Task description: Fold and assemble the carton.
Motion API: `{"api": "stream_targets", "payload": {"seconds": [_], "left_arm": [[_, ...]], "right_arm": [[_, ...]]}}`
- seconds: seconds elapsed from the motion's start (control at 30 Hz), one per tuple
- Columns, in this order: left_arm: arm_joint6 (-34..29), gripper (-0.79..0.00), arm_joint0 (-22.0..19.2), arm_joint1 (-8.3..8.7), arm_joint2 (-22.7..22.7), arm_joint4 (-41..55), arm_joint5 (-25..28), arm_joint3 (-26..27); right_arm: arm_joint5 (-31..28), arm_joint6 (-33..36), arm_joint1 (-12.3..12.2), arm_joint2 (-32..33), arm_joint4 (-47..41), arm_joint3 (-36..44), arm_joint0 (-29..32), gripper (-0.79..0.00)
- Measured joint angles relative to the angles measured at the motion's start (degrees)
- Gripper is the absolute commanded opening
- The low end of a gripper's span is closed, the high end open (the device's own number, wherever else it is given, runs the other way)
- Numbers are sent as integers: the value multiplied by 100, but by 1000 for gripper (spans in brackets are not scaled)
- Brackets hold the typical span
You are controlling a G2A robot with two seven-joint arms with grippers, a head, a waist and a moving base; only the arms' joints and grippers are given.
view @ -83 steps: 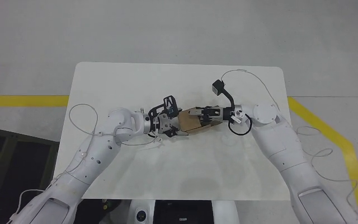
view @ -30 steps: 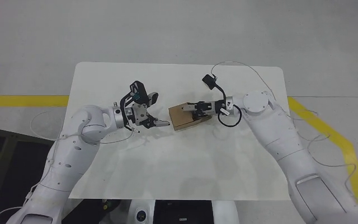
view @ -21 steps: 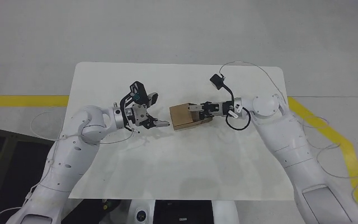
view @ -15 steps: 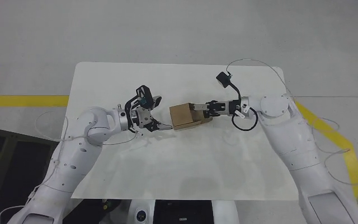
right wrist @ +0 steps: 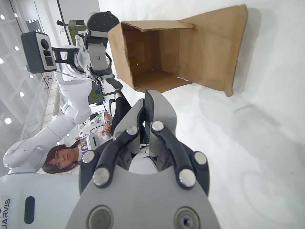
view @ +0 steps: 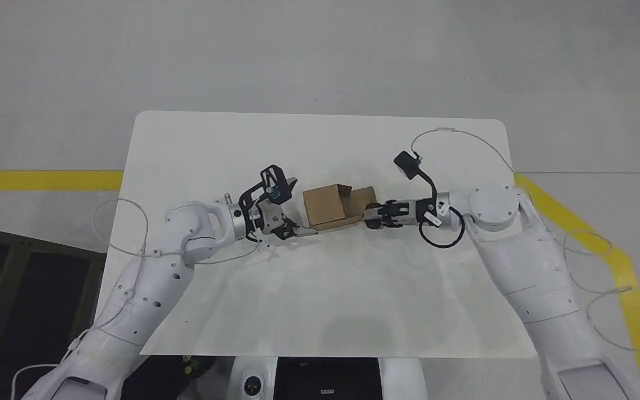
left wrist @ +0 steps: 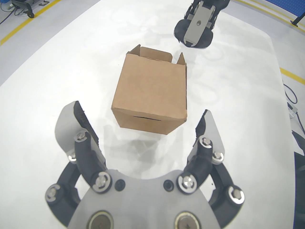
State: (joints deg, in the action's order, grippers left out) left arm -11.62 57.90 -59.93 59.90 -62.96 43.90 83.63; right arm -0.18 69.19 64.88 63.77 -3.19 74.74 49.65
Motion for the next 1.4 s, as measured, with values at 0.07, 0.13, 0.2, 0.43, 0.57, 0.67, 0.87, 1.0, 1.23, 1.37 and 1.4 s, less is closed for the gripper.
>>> {"api": "stream_targets", "payload": {"seconds": [0.07, 0.13, 0.2, 0.43, 0.57, 0.67, 0.87, 1.0, 1.23, 1.37, 1.4], "left_arm": [[13, 0, -32, -25, -65, -34, -82, -50], [21, 0, -74, -48, -130, -70, -138, -87], [40, 0, -129, -76, -197, -84, -187, -129], [58, 0, -319, -165, -392, -3, -211, -340], [9, 0, -418, -206, -489, 39, -122, -453], [-43, 0, -477, -225, -534, 61, -39, -525], [-149, 0, -559, -251, -579, 126, 99, -614], [-207, 0, -578, -260, -590, 168, 157, -627], [-316, 0, -594, -274, -607, 223, 209, -617], [-349, 0, -600, -281, -605, 234, 213, -614], [-358, 0, -601, -282, -605, 240, 215, -615]], "right_arm": [[28, -79, 15, -74, 33, -106, -50, -785], [39, -138, 28, -135, 54, -191, -92, -785], [-11, -178, 47, -200, 19, -292, -134, -785], [-210, -264, 130, -446, -135, -545, -332, -785], [-314, -239, 199, -632, -218, -741, -530, -785], [-391, -231, 263, -790, -295, -905, -686, -785], [-536, -267, 412, -1127, -442, -1236, -960, -785], [-654, -240, 513, -1324, -543, -1484, -1144, -785], [-864, -194, 684, -1616, -709, -1891, -1400, -785], [-961, -185, 758, -1713, -781, -2100, -1504, -785], [-980, -178, 769, -1725, -794, -2136, -1519, -785]]}}
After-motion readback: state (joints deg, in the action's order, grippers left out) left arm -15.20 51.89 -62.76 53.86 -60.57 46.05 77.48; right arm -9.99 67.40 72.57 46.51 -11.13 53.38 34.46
